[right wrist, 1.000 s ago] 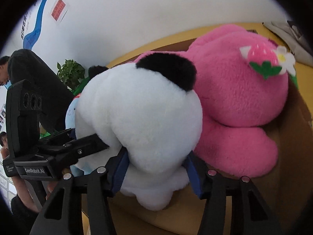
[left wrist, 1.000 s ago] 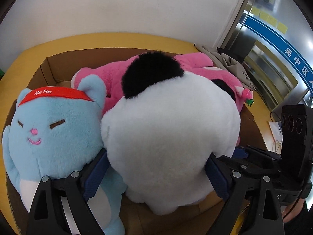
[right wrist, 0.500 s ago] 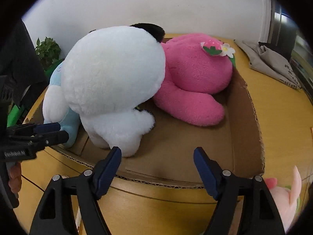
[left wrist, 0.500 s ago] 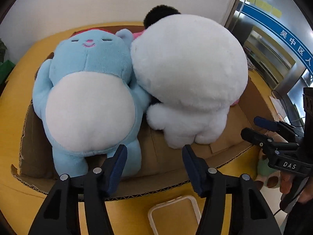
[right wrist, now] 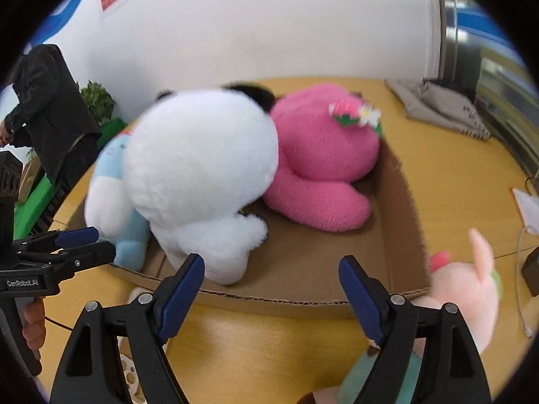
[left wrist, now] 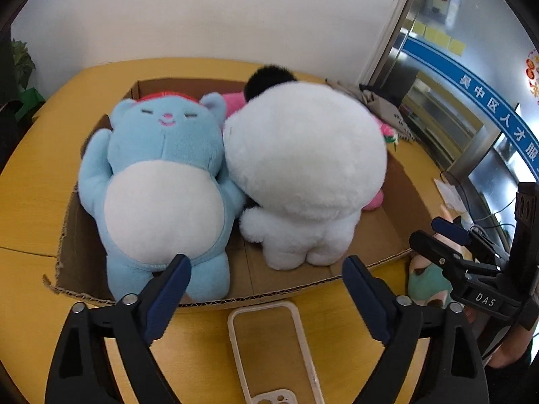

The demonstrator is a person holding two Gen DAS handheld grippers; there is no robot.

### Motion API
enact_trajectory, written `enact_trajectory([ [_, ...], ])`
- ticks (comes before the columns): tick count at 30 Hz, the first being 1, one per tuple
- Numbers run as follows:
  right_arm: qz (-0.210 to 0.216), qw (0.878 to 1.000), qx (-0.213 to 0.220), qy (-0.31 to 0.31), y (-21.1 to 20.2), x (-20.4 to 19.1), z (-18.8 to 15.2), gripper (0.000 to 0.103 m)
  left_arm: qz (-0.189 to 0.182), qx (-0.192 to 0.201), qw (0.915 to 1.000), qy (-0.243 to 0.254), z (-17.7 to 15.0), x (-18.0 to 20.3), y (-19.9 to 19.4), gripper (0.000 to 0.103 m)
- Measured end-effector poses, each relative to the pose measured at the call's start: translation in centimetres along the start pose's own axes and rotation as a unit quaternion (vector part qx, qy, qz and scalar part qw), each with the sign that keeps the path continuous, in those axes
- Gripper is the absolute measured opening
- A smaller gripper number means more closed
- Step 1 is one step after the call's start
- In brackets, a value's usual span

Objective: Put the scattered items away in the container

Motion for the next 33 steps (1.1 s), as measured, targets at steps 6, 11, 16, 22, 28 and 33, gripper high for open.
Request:
enact_trajectory([
  [6, -0.015, 0.997, 0.058, -0.04, -4.5, -2.1, 1.1, 0.093, 0.036, 0.068, 0.9969, 0.018, -0.2, 1.9, -4.5, 0.103],
  [11, -0.037, 0.995, 0.078, -0.055, -5.8, -3.1, 0.7, 0.103, 0.046, 0.084, 0.995, 0.028, -1.1, 1.7, -6.5, 0.103],
  [16, -0.04, 0.995, 0.079, -0.053, -6.0, -3.4, 0.7, 0.103, 0.036, 0.077, 0.9962, 0.02, -1.6, 1.7, -6.4, 0.103],
  [22, -0.043, 0.995, 0.075, -0.052, -5.8, -3.3, 0.5, 0.103, 0.034, 0.075, 0.9965, 0.019, -1.8, 1.8, -6.2, 0.103],
  [28, -0.044, 0.995, 0.074, -0.048, -5.7, -3.2, 0.4, 0.103, 0.034, 0.066, 0.9971, 0.016, -2.0, 1.6, -5.7, 0.103],
  [33, -0.041, 0.995, 0.074, -0.046, -5.5, -3.4, 0.3, 0.103, 0.033, 0.067, 0.997, 0.019, -2.1, 1.7, -5.9, 0.103],
])
Point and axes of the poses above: each gripper's, at about its wrist camera, not at the fingertips, and y roughly the way its jaws point, x to its right, z to its top, the point moved 4 cm from there along y, roughly the way its jaws point, and after that the axes turned 1 degree about -y, right-handed, at the moved point
